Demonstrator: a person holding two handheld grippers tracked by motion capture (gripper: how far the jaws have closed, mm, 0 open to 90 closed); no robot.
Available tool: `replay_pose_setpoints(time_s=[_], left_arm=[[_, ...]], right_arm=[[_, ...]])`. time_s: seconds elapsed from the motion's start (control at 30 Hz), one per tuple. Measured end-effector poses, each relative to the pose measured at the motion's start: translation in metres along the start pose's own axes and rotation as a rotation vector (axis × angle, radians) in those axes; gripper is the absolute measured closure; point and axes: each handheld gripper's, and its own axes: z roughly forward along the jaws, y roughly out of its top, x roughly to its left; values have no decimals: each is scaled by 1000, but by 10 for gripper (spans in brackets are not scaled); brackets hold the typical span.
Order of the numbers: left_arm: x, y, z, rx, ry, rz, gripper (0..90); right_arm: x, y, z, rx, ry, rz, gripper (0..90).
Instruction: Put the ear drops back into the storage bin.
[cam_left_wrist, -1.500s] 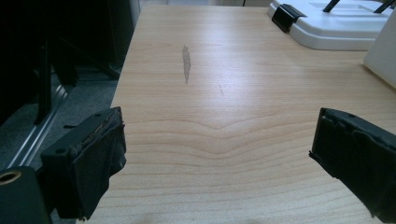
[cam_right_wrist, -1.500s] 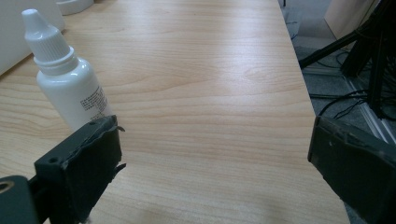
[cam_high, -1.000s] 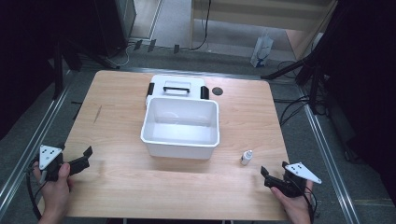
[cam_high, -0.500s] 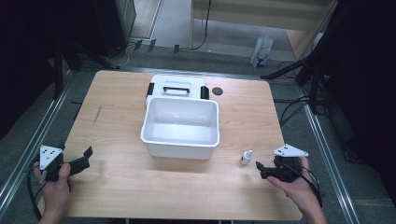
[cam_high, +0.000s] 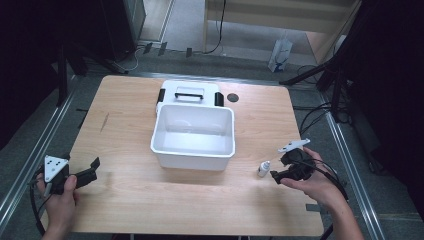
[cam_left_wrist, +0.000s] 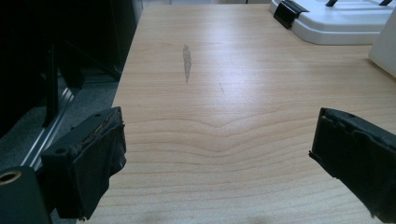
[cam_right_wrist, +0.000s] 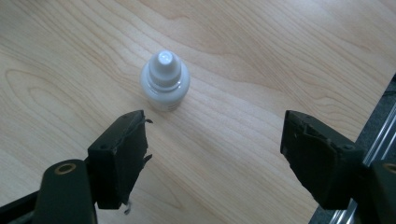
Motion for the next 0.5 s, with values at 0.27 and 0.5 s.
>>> replay_pose_setpoints(time_s=[0.27, 0.5], left_arm=[[0, 0, 0, 0, -2, 1, 35], [0, 0, 1, 4, -5, -3, 35]], right_arm=[[9, 21, 0, 99, 20, -57, 240], [18, 34, 5, 153, 18, -127, 243]])
